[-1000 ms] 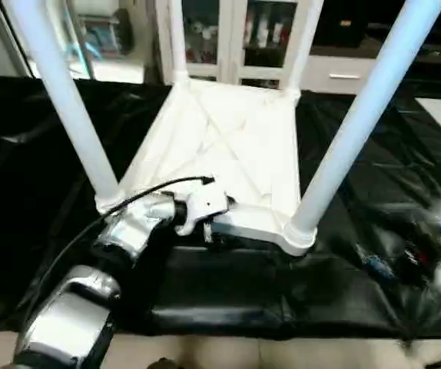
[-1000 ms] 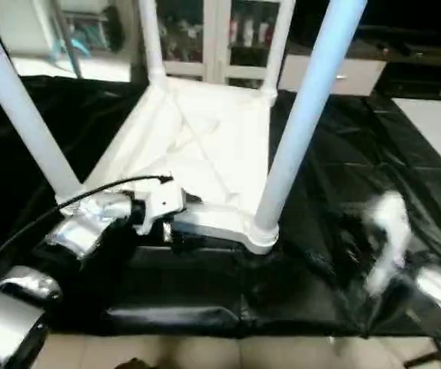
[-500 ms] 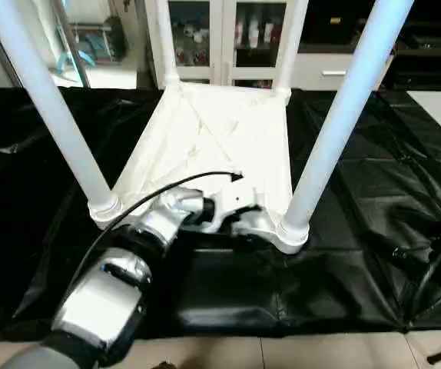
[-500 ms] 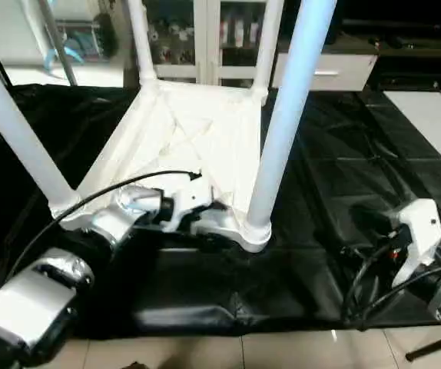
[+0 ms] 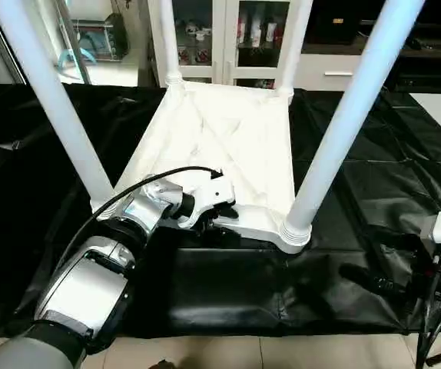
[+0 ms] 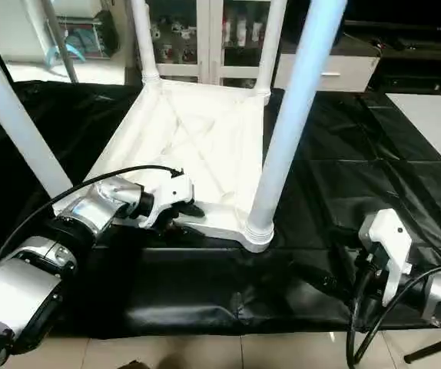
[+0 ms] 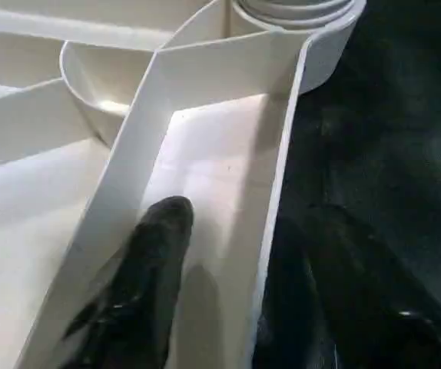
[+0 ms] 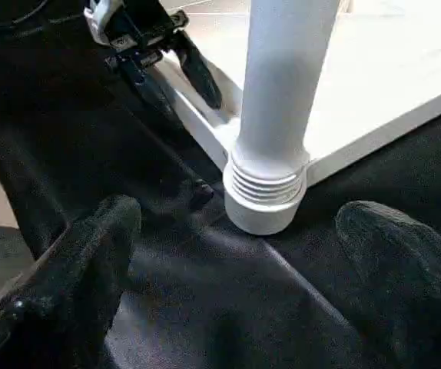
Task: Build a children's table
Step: Rotate leg to tighten
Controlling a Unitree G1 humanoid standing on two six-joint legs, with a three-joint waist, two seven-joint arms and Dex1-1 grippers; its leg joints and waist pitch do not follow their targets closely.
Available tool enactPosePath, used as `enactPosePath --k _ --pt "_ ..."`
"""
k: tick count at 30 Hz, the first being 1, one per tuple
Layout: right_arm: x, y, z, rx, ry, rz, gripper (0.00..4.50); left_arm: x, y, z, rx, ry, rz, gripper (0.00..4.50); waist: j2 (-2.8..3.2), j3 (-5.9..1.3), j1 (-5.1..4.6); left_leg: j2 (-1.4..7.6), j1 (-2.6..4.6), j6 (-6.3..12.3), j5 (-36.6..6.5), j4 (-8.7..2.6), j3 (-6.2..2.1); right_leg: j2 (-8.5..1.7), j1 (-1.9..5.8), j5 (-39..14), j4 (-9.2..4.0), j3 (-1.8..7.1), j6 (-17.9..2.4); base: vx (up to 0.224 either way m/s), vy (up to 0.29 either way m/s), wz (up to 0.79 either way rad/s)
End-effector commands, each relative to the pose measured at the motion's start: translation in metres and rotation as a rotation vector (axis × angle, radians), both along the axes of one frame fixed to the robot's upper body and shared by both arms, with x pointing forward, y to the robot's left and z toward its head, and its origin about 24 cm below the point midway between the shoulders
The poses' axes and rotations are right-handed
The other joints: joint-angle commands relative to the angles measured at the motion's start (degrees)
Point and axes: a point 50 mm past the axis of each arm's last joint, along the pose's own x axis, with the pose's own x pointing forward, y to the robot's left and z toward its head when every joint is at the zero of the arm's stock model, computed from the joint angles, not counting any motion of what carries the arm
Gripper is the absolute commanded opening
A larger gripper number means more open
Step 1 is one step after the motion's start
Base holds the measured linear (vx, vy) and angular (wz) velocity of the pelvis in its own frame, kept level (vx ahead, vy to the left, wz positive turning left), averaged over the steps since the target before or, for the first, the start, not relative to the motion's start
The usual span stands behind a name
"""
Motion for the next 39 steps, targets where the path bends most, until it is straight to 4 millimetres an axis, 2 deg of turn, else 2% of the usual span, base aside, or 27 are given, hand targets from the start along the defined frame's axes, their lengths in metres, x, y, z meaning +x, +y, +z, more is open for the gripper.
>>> enactPosePath --k 1,6,7,14,19,20,23,27,32,33,37,39 --pt "0.001 0.001 0.004 -0.007 0.005 0.034 4.48 0.003 -0.004 0.006 0.008 -0.017 -0.022 2.20 -1.66 -3.65 0.14 3.87 0.34 7.55 -5.68 -3.53 -1.94 -5.24 2.71 -5.75 -4.72 2.95 -13.35 0.000 0.000 0.00" --pt "0.001 0.001 0.004 -0.014 0.006 0.040 4.48 0.001 -0.006 0.004 0.060 -0.026 -0.067 1.96 -1.59 -3.67 0.12 3.85 0.30 7.67 -5.93 -3.53 -1.99 -5.27 2.71 -6.17 -4.83 2.91 -12.96 0.000 0.000 0.00" --pt "0.001 0.001 0.004 -0.014 0.005 0.041 4.48 0.001 -0.006 0.004 0.068 -0.029 -0.068 1.69 -1.53 -3.66 0.09 3.94 0.33 7.63 -5.80 -3.60 -2.04 -5.24 2.70 -5.71 -4.77 2.87 -13.18 0.000 0.000 0.00" --pt "-0.001 0.003 0.002 -0.008 0.012 0.051 4.48 0.001 -0.003 0.001 0.128 -0.031 -0.089 1.17 -1.61 -3.68 0.07 3.91 0.32 7.74 -5.70 -3.56 -2.05 -5.27 2.73 -5.45 -4.76 2.88 -13.30 0.000 0.000 0.00" --pt "0.000 0.004 0.001 -0.005 0.010 0.050 4.48 0.002 -0.002 0.001 0.130 -0.038 -0.077 0.69 -1.68 -3.69 0.08 3.89 0.29 7.73 -5.73 -3.53 -2.05 -5.28 2.78 -5.32 -4.67 2.84 -13.49 0.000 0.000 0.00" --pt "0.000 0.004 0.000 -0.005 0.010 0.050 4.48 0.001 -0.003 0.001 0.125 -0.038 -0.075 0.46 -1.68 -3.69 0.06 3.86 0.25 7.79 -5.60 -3.51 -2.04 -5.30 2.78 -5.19 -4.70 2.85 -13.52 0.000 0.000 0.00" --pt "0.000 0.005 0.000 -0.004 0.009 0.050 4.48 0.001 -0.004 0.000 0.109 -0.027 -0.072 0.29 -1.66 -3.71 0.05 3.92 0.26 8.03 -5.13 -3.52 -2.06 -5.29 2.77 -4.37 -4.60 2.86 -13.76 0.000 0.000 0.00" --pt "0.000 0.006 -0.001 -0.002 0.008 0.050 4.48 0.001 -0.004 0.000 0.105 -0.022 -0.066 0.09 -1.59 -3.80 -0.05 3.95 0.20 8.44 -4.55 -3.46 -2.08 -5.30 2.82 -2.44 -4.36 2.84 -14.33 0.000 0.000 0.00" --pt "0.000 0.008 -0.002 0.003 0.007 0.049 4.48 0.000 0.000 -0.005 0.128 -0.023 -0.049 0.02 -1.42 -3.76 -0.20 3.89 0.18 8.28 -5.29 -3.46 -2.09 -5.33 2.87 -3.23 -4.56 2.82 -14.38 0.000 0.000 0.00" --pt "0.000 0.009 -0.003 0.004 0.000 0.044 4.48 -0.002 0.005 -0.010 0.148 -0.023 -0.039 0.02 -0.99 -3.74 -0.10 3.89 0.22 8.11 -5.47 -3.47 -2.13 -5.36 2.84 -3.44 -4.58 2.83 -14.44 0.000 0.000 0.00" --pt "0.001 0.009 -0.004 0.010 -0.014 0.022 4.48 -0.004 0.014 -0.014 0.116 -0.016 0.001 0.02 -1.23 -3.65 -0.32 4.01 0.19 7.32 -6.67 -3.72 -2.20 -5.36 2.95 -4.74 -4.68 2.80 -14.51 0.000 0.000 0.00" --pt "0.001 0.011 -0.006 0.020 -0.019 0.005 4.48 -0.006 0.023 -0.012 0.080 -0.038 0.017 0.02 -1.79 -3.64 -0.47 3.90 0.12 7.26 -6.61 -3.67 -2.09 -5.33 2.92 -6.30 -4.81 2.80 -13.85 0.000 0.000 0.00"
